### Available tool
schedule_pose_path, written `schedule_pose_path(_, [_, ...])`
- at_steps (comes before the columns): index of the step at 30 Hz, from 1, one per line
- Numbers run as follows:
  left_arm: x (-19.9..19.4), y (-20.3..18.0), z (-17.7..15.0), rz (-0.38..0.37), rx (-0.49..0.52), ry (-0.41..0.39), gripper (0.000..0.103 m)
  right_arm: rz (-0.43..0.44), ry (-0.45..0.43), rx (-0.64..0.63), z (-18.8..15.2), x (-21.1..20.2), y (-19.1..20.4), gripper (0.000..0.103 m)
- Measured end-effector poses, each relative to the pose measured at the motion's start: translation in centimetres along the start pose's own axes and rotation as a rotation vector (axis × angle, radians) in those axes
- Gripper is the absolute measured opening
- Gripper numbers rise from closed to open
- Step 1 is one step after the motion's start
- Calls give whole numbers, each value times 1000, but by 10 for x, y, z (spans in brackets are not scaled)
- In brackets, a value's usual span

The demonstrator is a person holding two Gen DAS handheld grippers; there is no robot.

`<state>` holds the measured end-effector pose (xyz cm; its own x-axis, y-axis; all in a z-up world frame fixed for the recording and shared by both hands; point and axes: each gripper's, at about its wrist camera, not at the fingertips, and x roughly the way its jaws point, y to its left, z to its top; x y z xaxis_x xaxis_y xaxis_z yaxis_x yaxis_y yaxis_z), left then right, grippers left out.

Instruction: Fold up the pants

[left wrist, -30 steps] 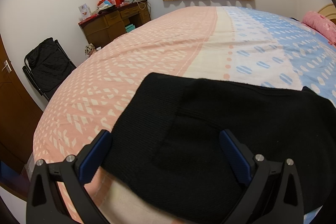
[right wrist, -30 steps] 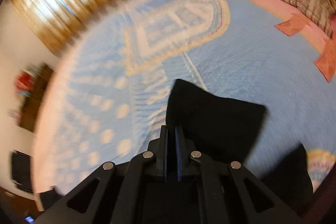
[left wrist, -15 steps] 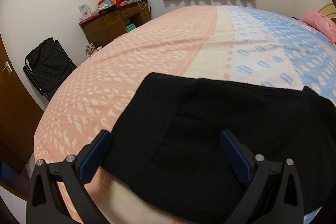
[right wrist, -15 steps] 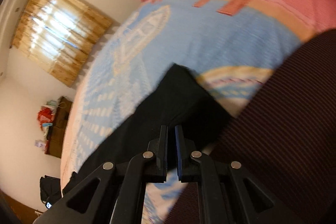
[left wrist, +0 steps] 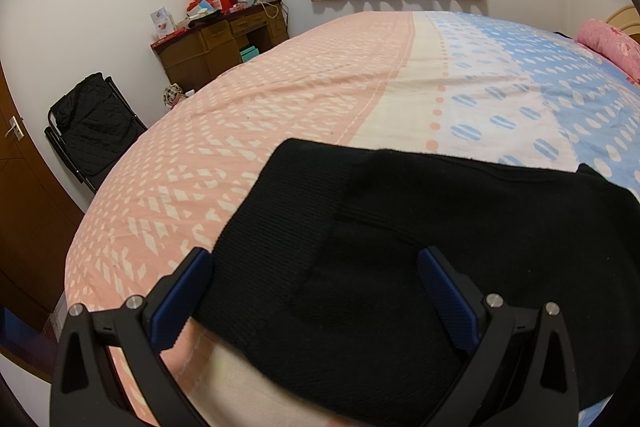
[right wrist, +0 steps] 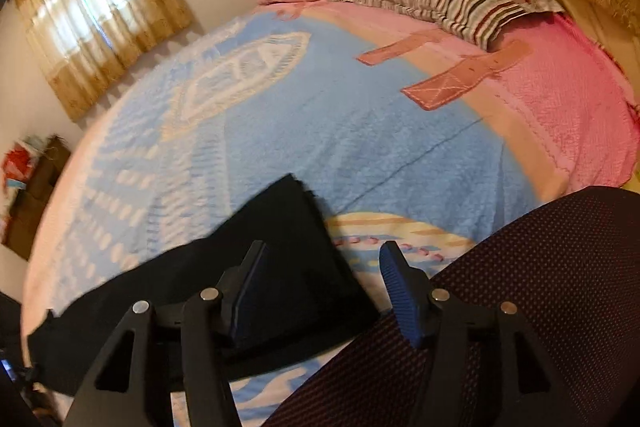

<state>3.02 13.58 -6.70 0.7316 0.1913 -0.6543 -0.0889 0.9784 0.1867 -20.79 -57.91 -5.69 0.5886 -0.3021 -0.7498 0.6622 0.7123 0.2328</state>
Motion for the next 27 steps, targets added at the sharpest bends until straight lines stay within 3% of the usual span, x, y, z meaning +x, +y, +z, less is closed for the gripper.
schedule_pose_path(1, [0,0,0,0,0,0,103,-11,4,-7,-1,5,1,54])
schedule_pose_path(3, [0,0,0,0,0,1,103,0,52,-24,-4,16,2,14])
schedule_pose_path(4, [0,0,0,0,0,0,103,15,69,-20,-6,18,1,4])
schedule_pose_path(7, [0,0,0,0,0,0,103,55,34,-47,-5,7,6,4])
schedule_pose_path(11, [0,0,0,0,0,-1,103,23,7,-91,0,-15,9,4])
schedule_pose_path(17, [0,0,0,0,0,0,103,-85,124,-123,-19,8,-1,4])
schedule_pose_path(23, [0,-1,0,1,0,-1,103,-59,189,-72,-15,23,-10,7])
schedule_pose_path(24, [0,0,0,2,1,-1,103,-77,179,-54,-12,18,-12,7])
schedule_pose_path(25, [0,0,0,2,0,-1,103,-147,122,-39,-9,6,-14,7])
schedule_pose_path(27, [0,0,0,1,0,0,103,-284,-49,-66,-4,-23,-5,7])
